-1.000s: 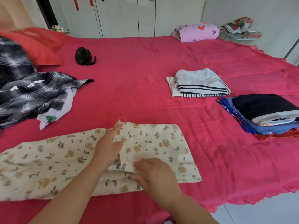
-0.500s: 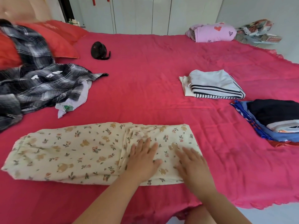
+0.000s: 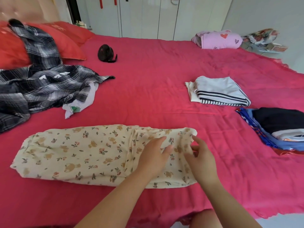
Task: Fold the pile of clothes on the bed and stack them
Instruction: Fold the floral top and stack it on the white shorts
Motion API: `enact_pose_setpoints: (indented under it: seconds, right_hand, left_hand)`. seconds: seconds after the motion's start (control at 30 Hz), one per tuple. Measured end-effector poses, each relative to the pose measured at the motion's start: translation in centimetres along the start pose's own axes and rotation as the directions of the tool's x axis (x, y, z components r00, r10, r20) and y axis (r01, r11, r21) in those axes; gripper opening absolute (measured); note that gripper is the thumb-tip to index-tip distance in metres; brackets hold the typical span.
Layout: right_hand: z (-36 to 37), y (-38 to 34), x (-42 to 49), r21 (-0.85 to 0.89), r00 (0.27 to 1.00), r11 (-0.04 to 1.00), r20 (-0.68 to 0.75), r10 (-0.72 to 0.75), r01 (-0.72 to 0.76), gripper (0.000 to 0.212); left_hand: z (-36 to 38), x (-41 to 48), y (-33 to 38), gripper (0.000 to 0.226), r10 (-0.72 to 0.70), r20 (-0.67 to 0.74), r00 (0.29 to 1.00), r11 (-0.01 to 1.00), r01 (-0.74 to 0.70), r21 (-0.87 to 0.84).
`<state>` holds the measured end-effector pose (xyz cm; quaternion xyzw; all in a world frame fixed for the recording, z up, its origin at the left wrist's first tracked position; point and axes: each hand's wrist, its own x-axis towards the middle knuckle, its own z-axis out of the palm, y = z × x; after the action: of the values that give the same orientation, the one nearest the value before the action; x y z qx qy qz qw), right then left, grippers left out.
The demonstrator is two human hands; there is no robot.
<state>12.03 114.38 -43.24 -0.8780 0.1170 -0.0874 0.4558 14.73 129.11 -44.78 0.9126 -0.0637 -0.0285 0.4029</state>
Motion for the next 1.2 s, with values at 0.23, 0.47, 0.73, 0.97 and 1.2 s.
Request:
enact_pose_setpoints:
  seconds: [0.23, 0.47, 0.73, 0.97, 1.2]
  right_hand:
    - [3.9, -2.8, -4.3, 0.150, 0.994, 0.988, 0.103, -0.047, 0.031, 0.063]
    - [5.8, -3.1, -6.2, 0.183, 0.997, 0.983, 0.070, -0.022, 0.009, 0.036]
    - [4.8, -5.0, -6.1, -0.038, 0.970, 0.970, 0.055, -0.238, 0.241, 0.007]
    - [12.2, -14.0, -8.0, 0.207, 0.875, 0.925, 0.311, -0.372, 0.319, 0.019]
    - [21.1, -19.7, -9.6, 0.250, 0.753, 0.898, 0.489, -0.439, 0.361, 0.040]
  left_hand:
    - [-2.2, 1.6, 2.3, 0.070, -0.193, 0.286, 0.939, 0.855, 0.304, -0.420]
    - [-2.8, 4.3, 3.1, 0.058, 0.019, 0.178, 0.984, 0.985, -0.049, 0.166]
    - [-9.4, 4.8, 1.1, 0.025, -0.166, -0.002, 0.986, 0.964, 0.162, -0.213]
    - [-20.0, 3.3, -4.1, 0.018, -0.327, 0.000, 0.945, 0.830, 0.287, -0.478]
    - [-27.4, 2.5, -13.2, 0.023, -0.421, -0.105, 0.901, 0.849, 0.351, -0.395]
